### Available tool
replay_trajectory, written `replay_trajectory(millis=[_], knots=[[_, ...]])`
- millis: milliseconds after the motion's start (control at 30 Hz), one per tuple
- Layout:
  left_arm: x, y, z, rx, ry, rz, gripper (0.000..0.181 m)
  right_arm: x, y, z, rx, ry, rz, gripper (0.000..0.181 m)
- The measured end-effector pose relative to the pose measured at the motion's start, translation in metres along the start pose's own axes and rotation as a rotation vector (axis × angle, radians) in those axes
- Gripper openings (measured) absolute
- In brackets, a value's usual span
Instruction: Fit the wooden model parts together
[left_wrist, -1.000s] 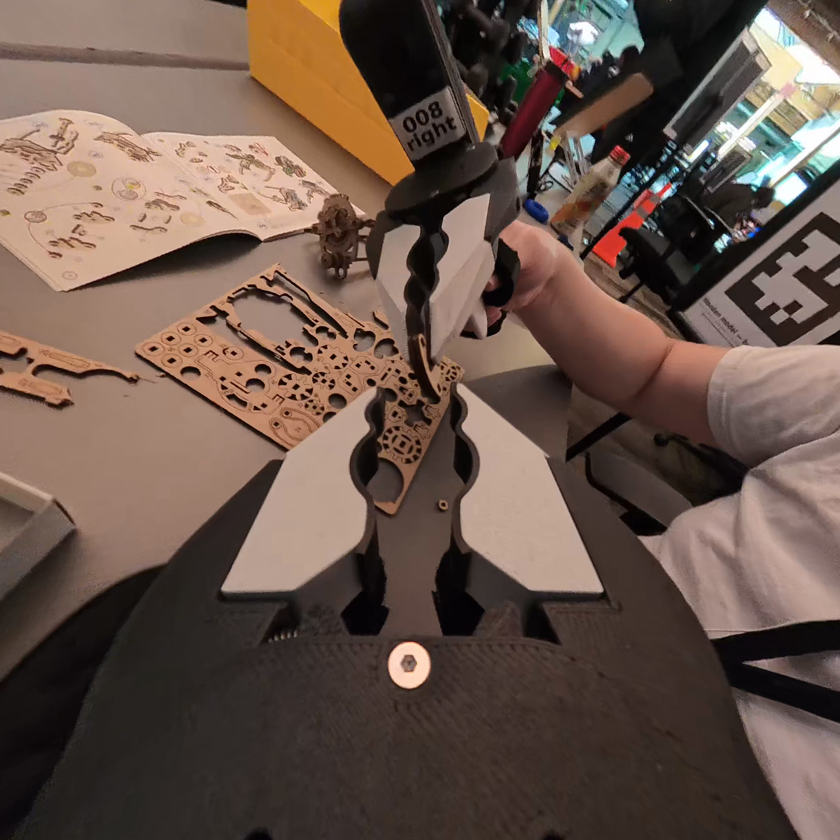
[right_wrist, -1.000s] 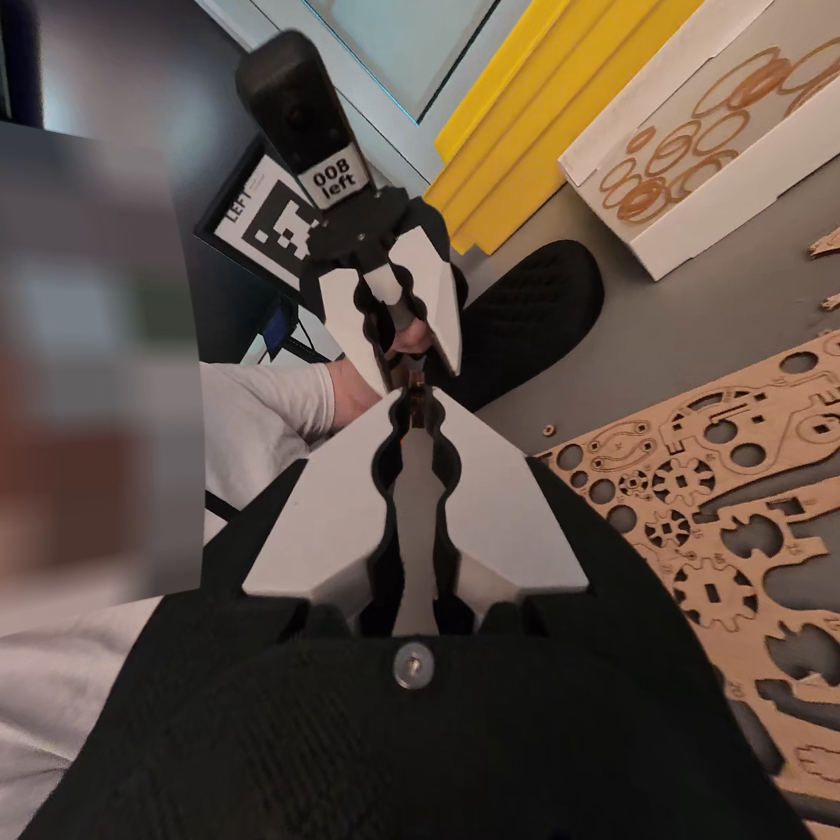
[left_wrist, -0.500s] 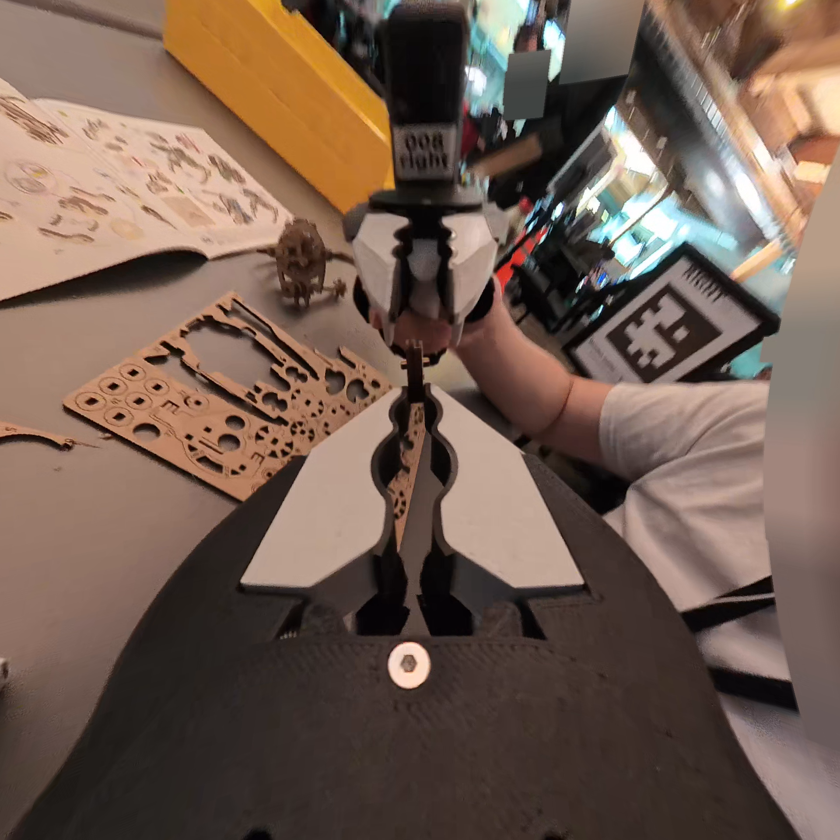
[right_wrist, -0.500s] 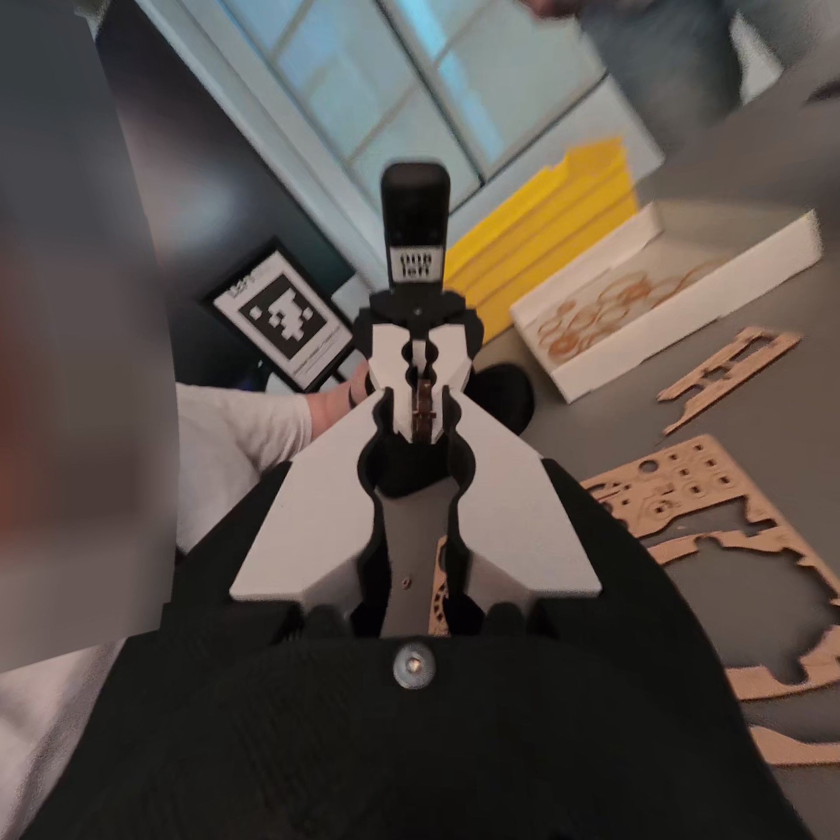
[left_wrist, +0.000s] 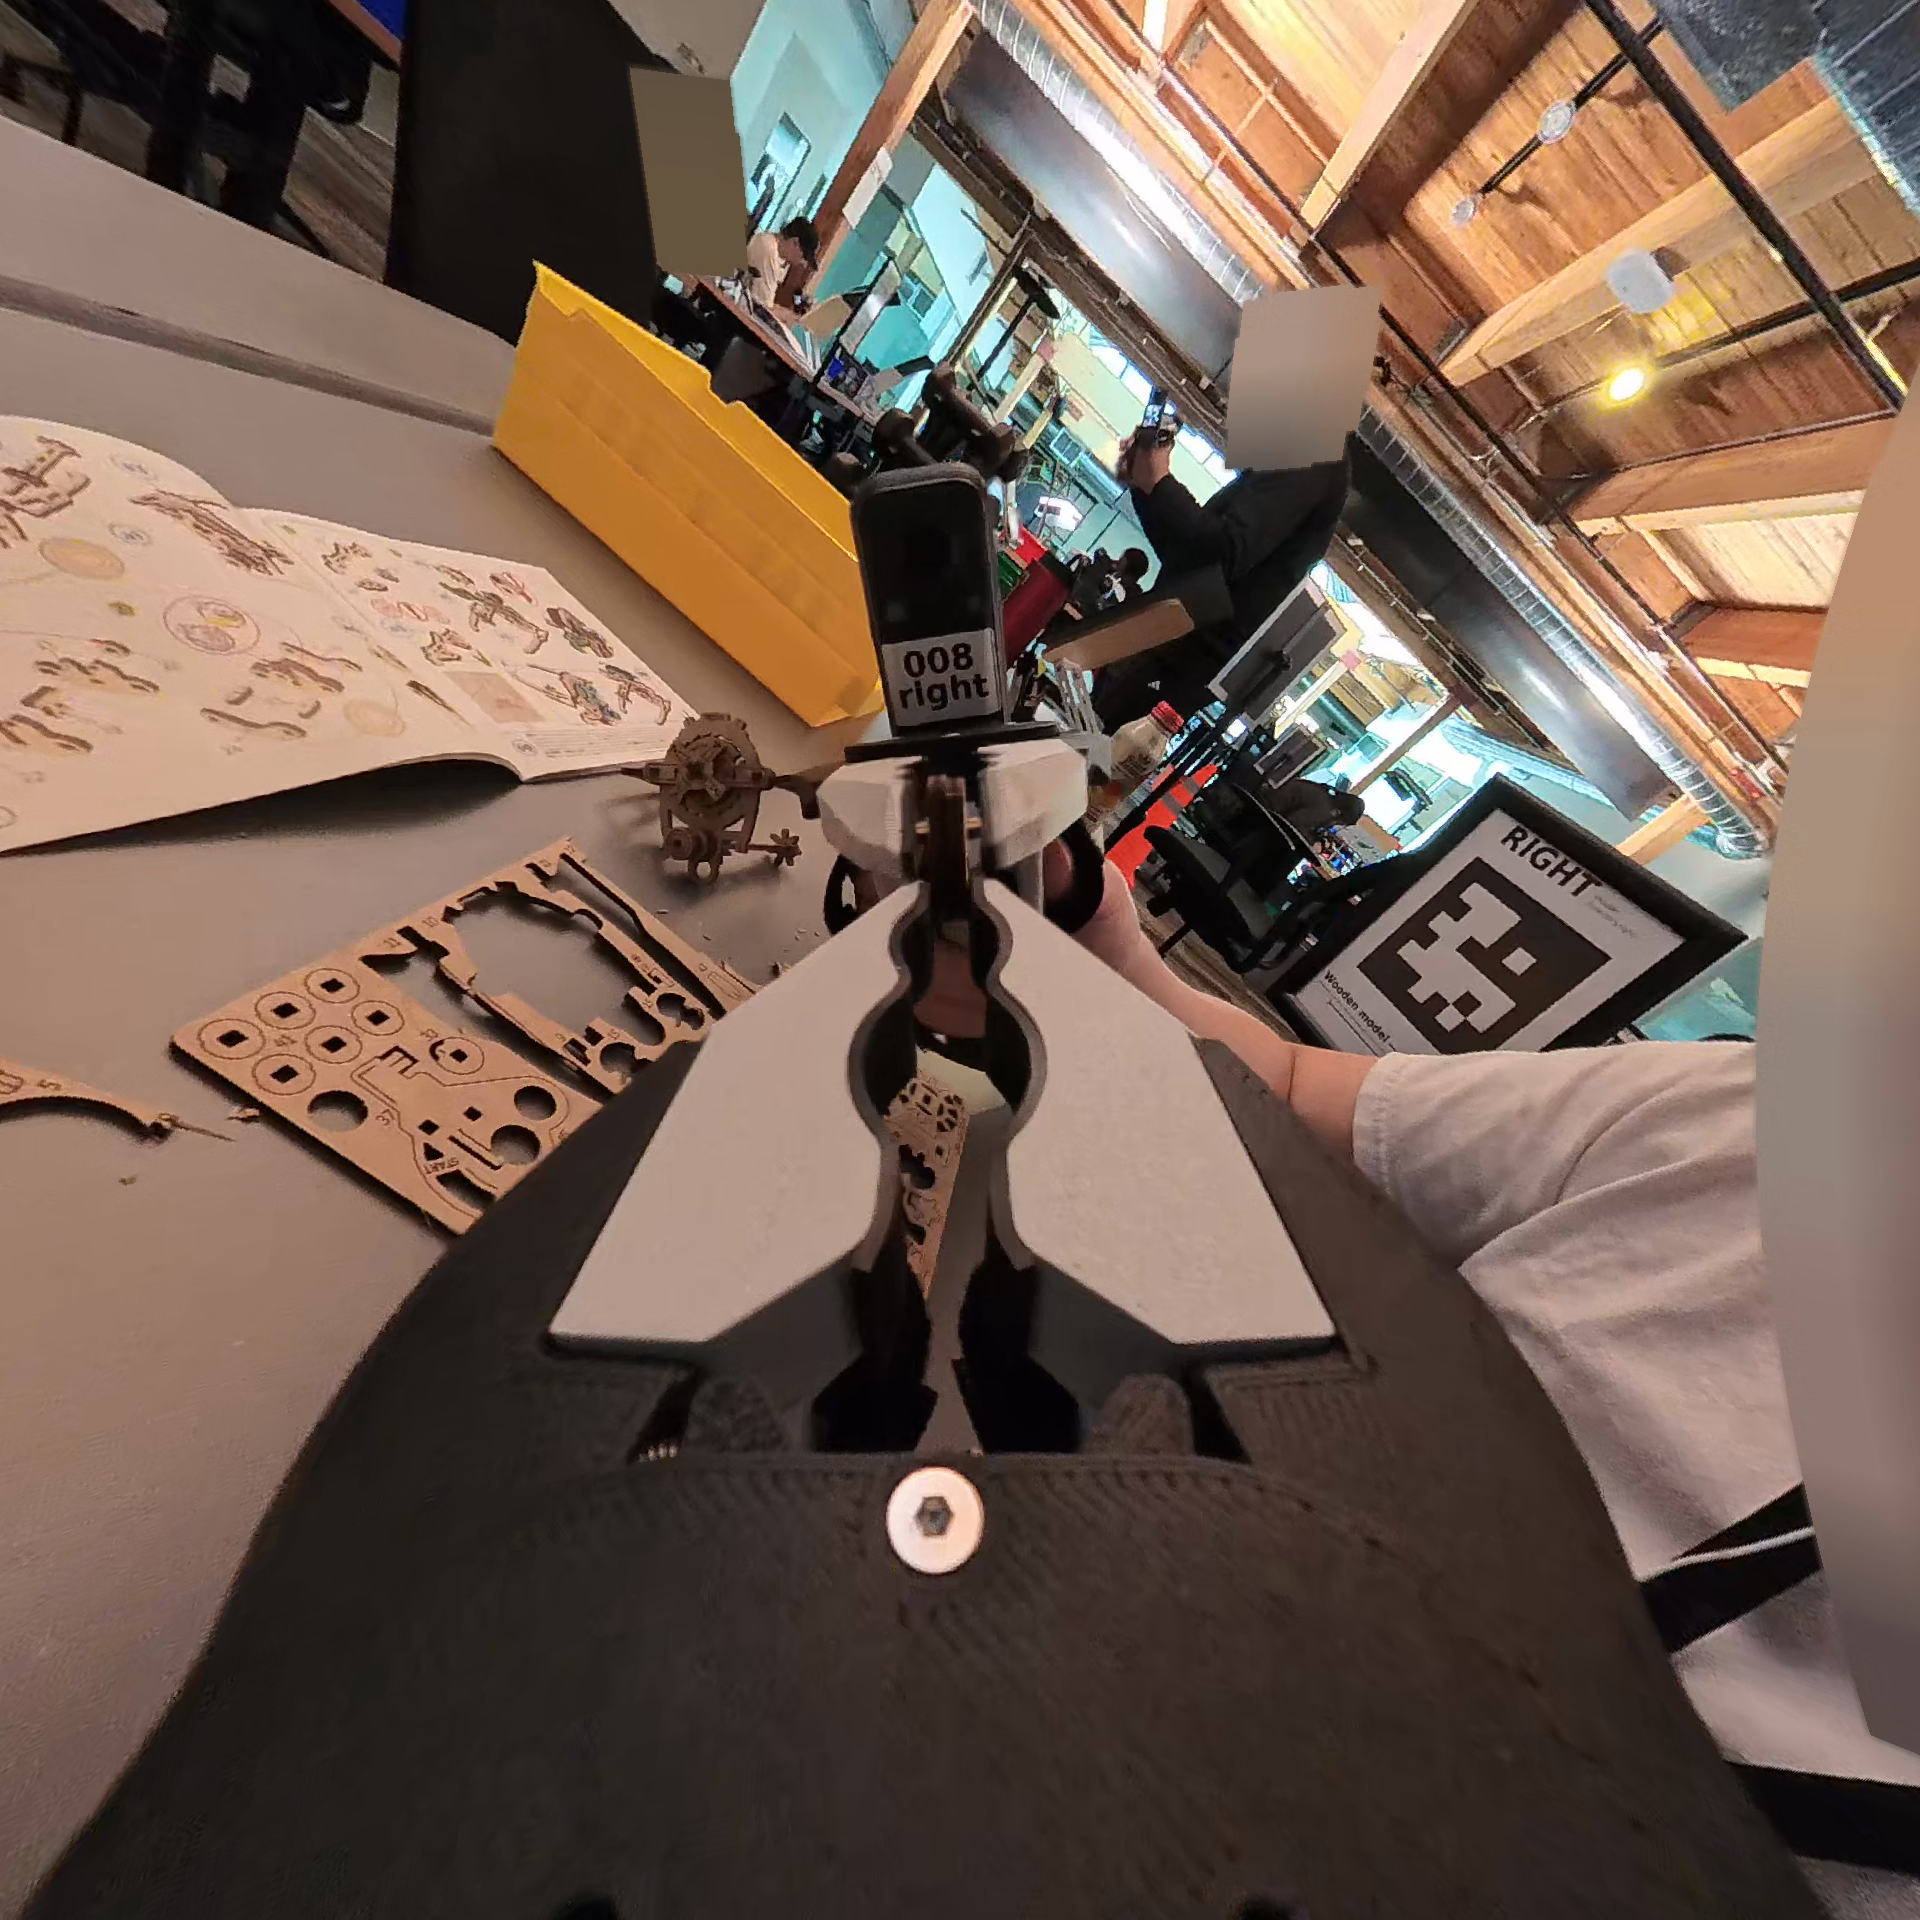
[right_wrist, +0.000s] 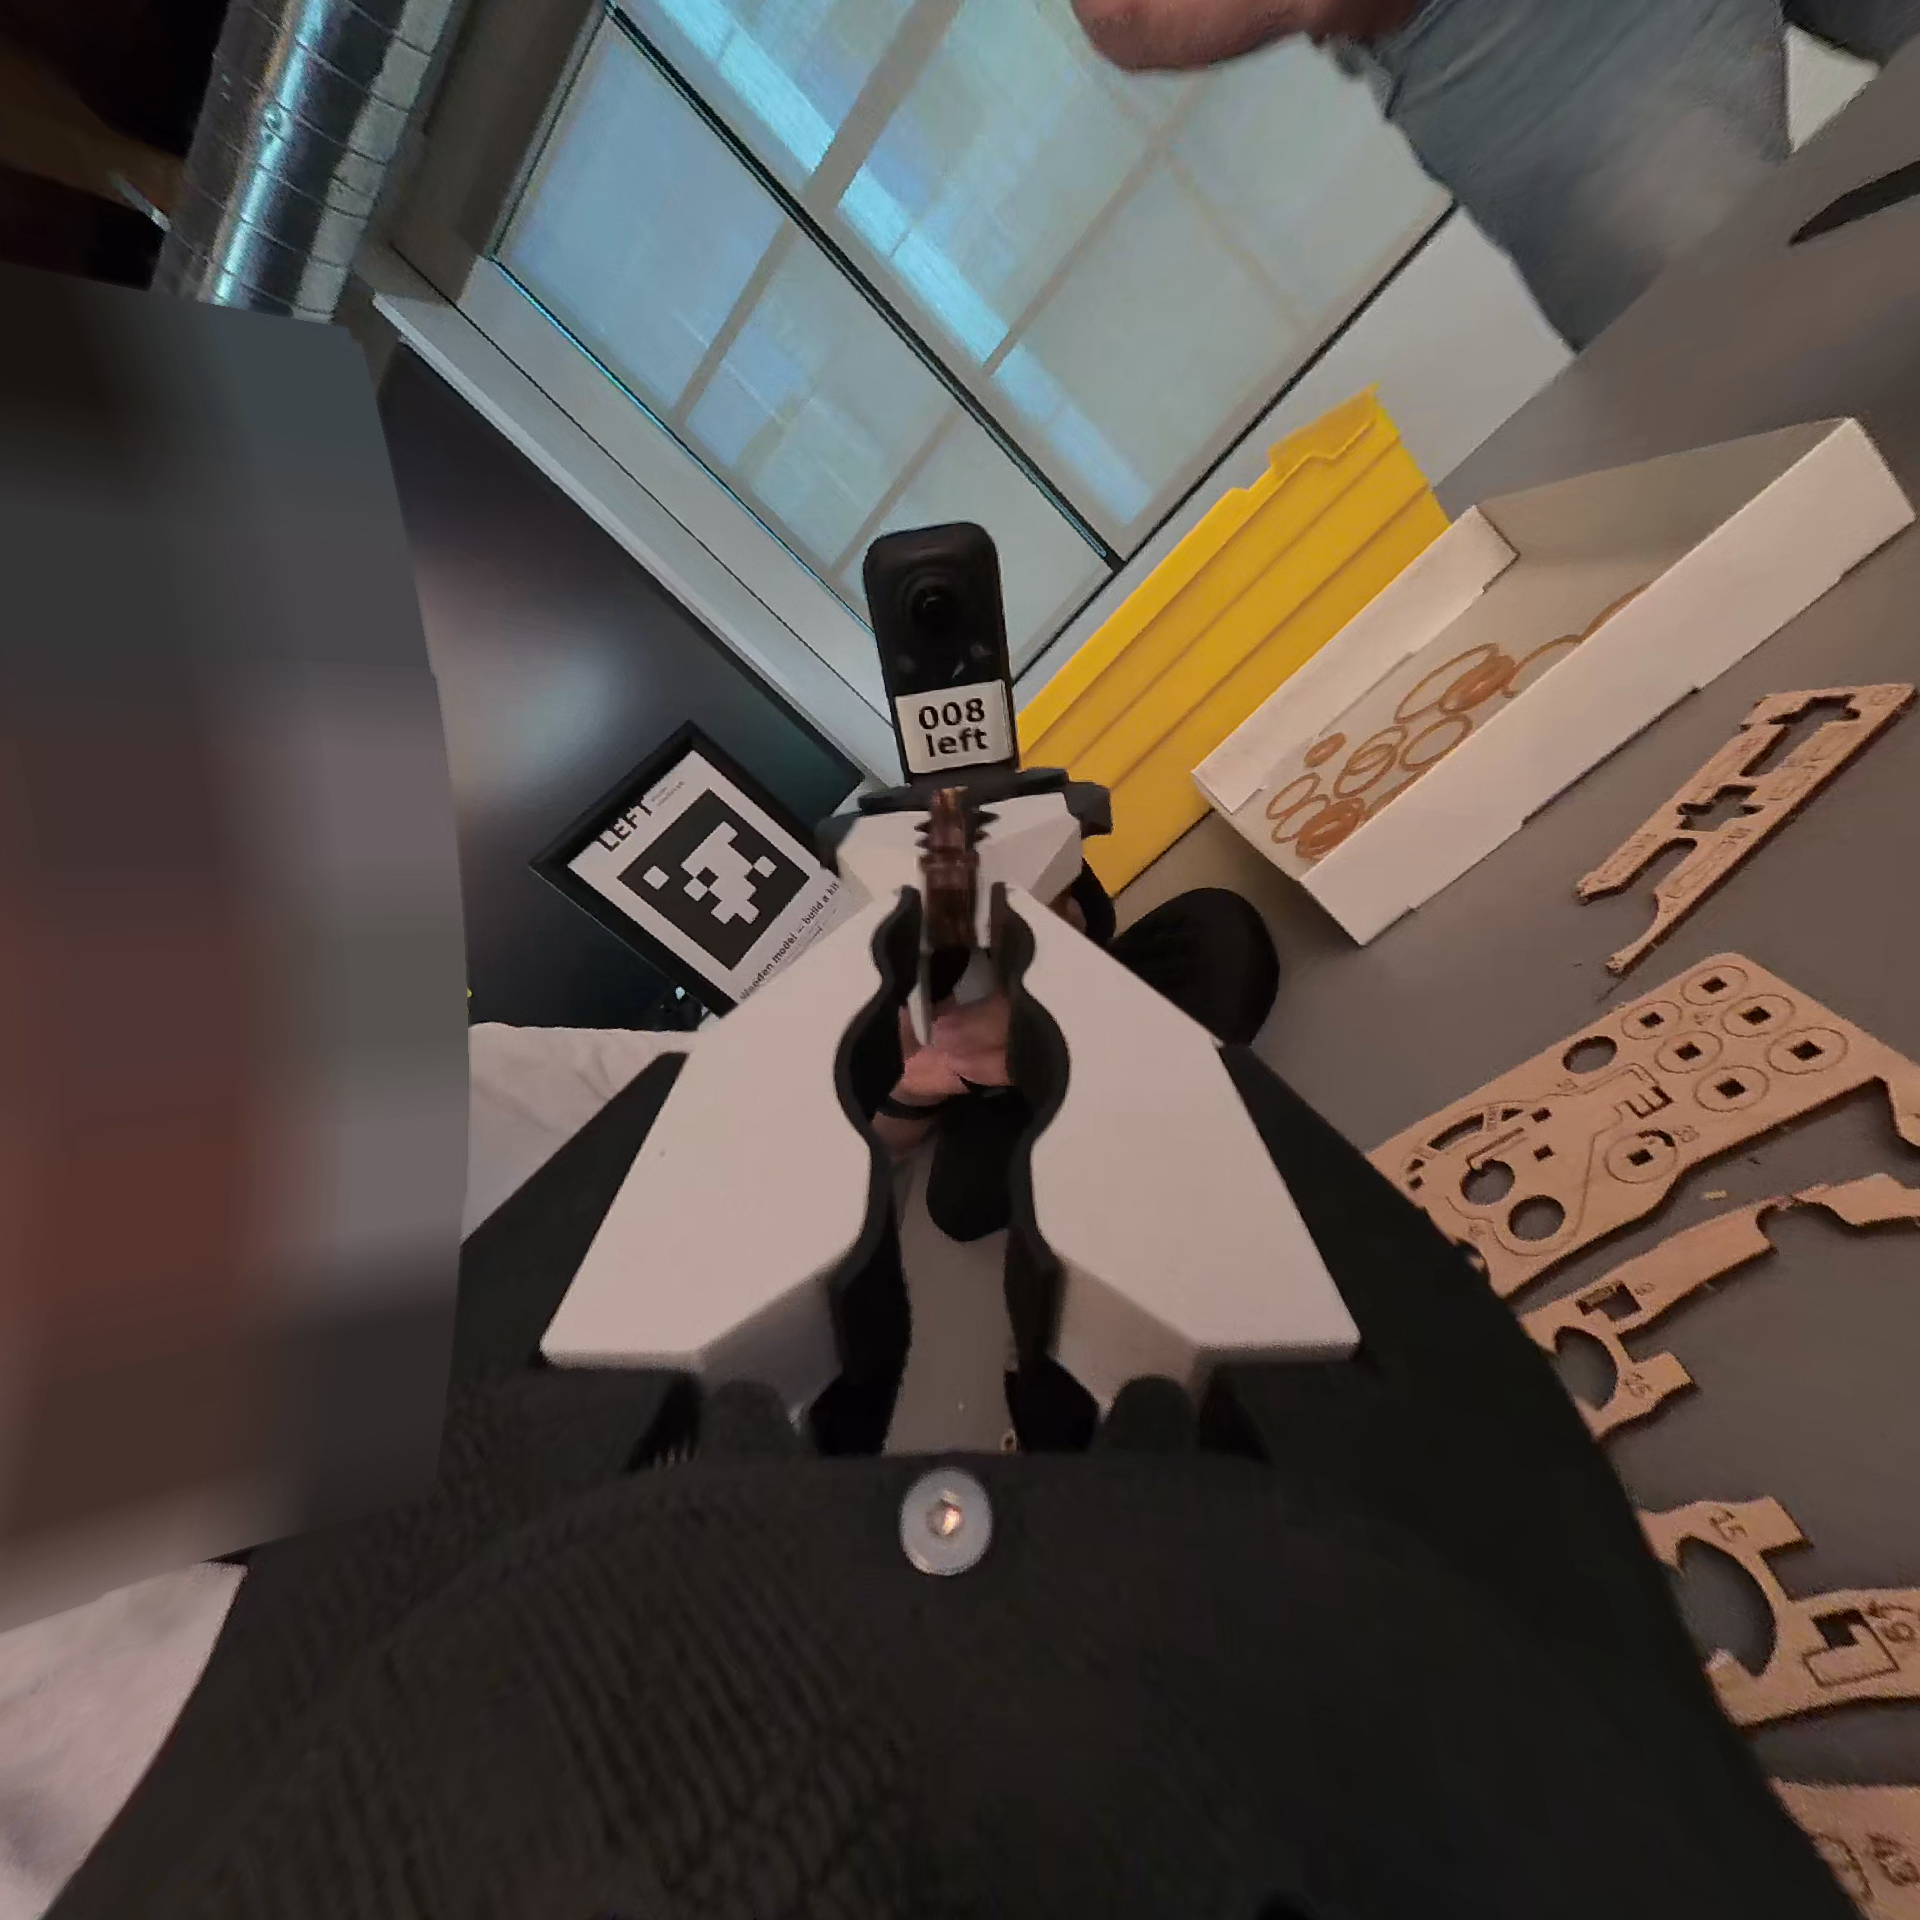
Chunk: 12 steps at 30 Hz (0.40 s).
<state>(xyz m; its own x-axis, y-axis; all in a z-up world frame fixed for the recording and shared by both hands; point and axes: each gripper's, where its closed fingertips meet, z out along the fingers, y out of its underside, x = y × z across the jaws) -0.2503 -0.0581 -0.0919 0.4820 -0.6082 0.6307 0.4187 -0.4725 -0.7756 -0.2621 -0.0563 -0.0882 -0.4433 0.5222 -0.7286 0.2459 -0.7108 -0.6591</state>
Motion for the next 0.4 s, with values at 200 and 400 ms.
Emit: replay_trajectory(millis=[200,400], knots=[[-0.0003,0.0026,0.0004,-0.002,-0.002,0.005,0.004,-0.0005,0.0027,0.0007,-0.011,-0.014,-0.002,0.003],[0.0052,0.01,-0.0009,-0.05,0.061,0.004,0.006,-0.0028,0.0083,-0.0015,-0.06,-0.054,0.074,0.003]])
